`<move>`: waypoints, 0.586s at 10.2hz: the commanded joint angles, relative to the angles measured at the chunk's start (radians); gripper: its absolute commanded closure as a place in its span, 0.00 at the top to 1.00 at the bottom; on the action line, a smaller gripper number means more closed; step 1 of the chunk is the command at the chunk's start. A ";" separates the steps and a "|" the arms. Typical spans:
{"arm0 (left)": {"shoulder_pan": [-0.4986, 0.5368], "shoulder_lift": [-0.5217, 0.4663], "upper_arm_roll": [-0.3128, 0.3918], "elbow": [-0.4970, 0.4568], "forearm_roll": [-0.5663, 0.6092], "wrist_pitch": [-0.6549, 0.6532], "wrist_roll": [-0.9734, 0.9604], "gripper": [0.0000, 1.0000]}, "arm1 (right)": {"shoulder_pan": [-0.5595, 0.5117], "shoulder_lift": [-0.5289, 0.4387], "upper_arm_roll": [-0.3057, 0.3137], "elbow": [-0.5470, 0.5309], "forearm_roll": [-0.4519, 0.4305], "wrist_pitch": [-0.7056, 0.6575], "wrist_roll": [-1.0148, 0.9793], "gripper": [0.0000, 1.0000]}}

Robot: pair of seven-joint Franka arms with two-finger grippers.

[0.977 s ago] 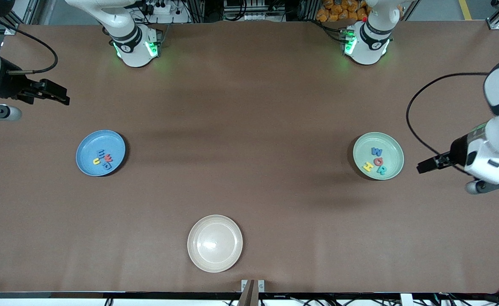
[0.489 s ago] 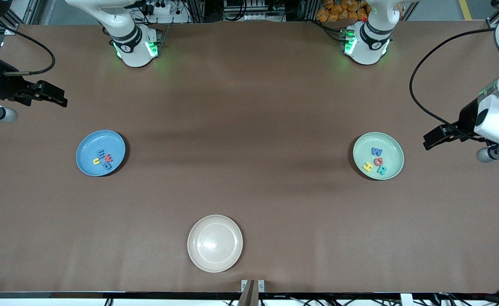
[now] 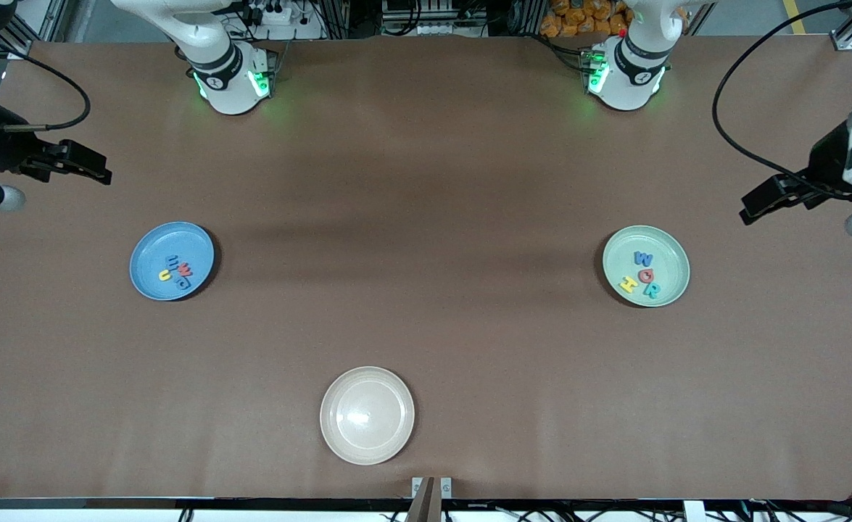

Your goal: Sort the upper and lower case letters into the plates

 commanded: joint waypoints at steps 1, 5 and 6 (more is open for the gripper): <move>-0.024 -0.010 0.068 0.005 -0.048 -0.031 0.039 1.00 | -0.010 0.008 0.007 0.005 -0.008 0.013 0.001 1.00; -0.026 -0.007 0.069 0.005 -0.039 -0.029 0.057 1.00 | -0.009 0.011 0.007 0.009 -0.002 0.013 0.001 1.00; -0.028 -0.006 0.069 0.005 -0.039 -0.029 0.068 1.00 | -0.011 0.011 0.007 0.011 -0.002 0.011 -0.001 1.00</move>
